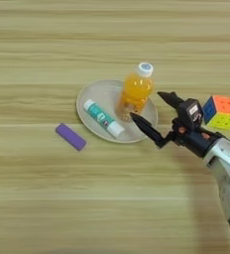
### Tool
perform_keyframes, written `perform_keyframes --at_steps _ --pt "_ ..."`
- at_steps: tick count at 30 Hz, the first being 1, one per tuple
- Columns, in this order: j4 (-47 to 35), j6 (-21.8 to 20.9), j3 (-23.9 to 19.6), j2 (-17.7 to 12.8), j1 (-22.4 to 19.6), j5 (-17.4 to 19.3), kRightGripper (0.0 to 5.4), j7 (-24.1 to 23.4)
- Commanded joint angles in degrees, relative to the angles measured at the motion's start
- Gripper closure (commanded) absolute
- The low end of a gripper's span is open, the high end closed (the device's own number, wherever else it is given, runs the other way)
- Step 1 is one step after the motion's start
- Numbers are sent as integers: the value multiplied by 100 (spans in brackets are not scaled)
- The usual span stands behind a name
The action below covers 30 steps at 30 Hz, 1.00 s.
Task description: Move the objects on the table
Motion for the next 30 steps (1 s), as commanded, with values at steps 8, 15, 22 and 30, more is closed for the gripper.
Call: perform_keyframes --at_steps 8,15,22,30 --pt "783 -435 348 13 -1257 -616 4 -365" --pt "1709 -470 456 315 -2066 -660 4 -497" --pt "2099 -553 408 590 -2313 -663 69 -827" --pt "1887 -589 318 637 -2317 -630 178 -1098"
